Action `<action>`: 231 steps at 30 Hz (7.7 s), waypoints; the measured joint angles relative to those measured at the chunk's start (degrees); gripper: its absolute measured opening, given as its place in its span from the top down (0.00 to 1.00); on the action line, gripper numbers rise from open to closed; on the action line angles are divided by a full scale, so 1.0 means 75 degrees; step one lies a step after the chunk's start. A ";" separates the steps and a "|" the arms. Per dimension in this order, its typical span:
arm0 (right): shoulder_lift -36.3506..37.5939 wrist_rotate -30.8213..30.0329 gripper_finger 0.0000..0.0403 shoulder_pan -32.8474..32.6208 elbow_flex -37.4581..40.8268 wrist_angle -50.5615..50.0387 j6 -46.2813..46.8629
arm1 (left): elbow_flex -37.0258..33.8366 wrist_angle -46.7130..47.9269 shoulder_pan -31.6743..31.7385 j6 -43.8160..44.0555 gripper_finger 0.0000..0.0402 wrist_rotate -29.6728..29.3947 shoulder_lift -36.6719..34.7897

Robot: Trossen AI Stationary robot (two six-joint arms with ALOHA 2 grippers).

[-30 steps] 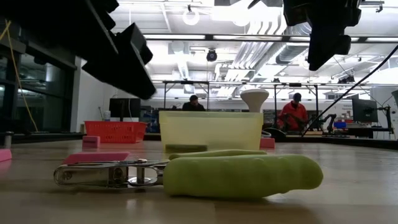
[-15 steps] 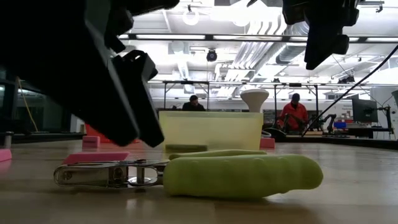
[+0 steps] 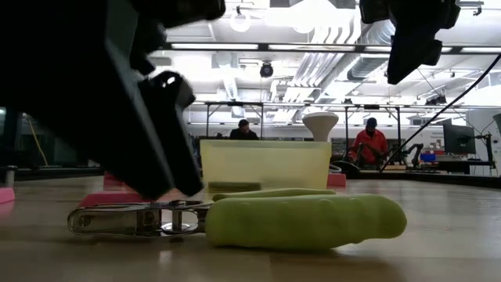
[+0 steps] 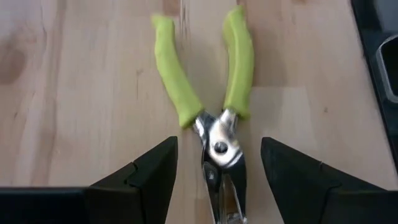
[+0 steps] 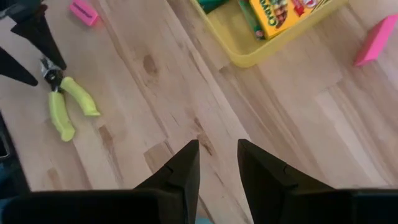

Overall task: Pick & Place School Supplies
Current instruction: Put the light green pliers into the blue bin

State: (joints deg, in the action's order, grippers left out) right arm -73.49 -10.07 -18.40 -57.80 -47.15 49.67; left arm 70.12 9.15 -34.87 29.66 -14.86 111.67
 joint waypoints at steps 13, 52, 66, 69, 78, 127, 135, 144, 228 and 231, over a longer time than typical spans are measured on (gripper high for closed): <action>0.0000 -0.0156 0.76 -0.0017 0.0000 0.0036 -0.0003 | 0.0006 -0.0004 0.0080 0.0225 0.44 0.0047 0.0301; 0.0000 -0.0154 0.76 -0.0017 0.0000 0.0092 -0.0035 | -0.0006 0.0161 0.0187 0.0000 0.74 -0.0107 0.0333; 0.0000 -0.0071 0.76 -0.0017 0.0000 0.0424 -0.0262 | -0.0035 0.0195 0.0192 -0.0377 0.75 -0.0406 0.0081; 0.0000 0.0023 0.76 -0.0020 0.0000 0.0522 -0.0266 | 0.0003 0.0154 0.0227 -0.0529 0.75 -0.0439 -0.0001; 0.0000 0.0383 0.76 -0.0301 0.0003 0.1279 -0.0458 | 0.0575 0.0305 0.0438 -0.1856 0.75 -0.0890 -0.0220; -0.1393 0.0488 0.65 -0.0640 0.0003 0.2786 -0.1687 | 0.1906 0.2246 0.1349 -0.3842 0.75 -0.1864 -0.0220; -0.1391 0.0565 0.65 -0.0637 0.0003 0.2837 -0.1664 | 0.1906 0.1833 0.1343 -0.4227 0.75 -0.1867 -0.0220; -0.1390 0.0569 0.65 -0.0637 0.0003 0.2840 -0.1661 | 0.1903 0.1614 0.1341 -0.4396 0.75 -0.2017 -0.0220; -0.1390 0.0417 0.84 -0.0637 0.0003 0.2848 -0.1655 | 0.1903 0.1468 0.1309 -0.4384 0.67 -0.2249 -0.0220; -0.1388 0.0415 0.84 -0.0640 0.0003 0.2858 -0.1652 | 0.1901 0.1466 0.1309 -0.4469 0.63 -0.2213 -0.0220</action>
State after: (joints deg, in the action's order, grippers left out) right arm -83.91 -6.95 -23.20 -57.78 -25.71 37.28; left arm 84.38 20.15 -25.06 -3.86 -31.46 110.02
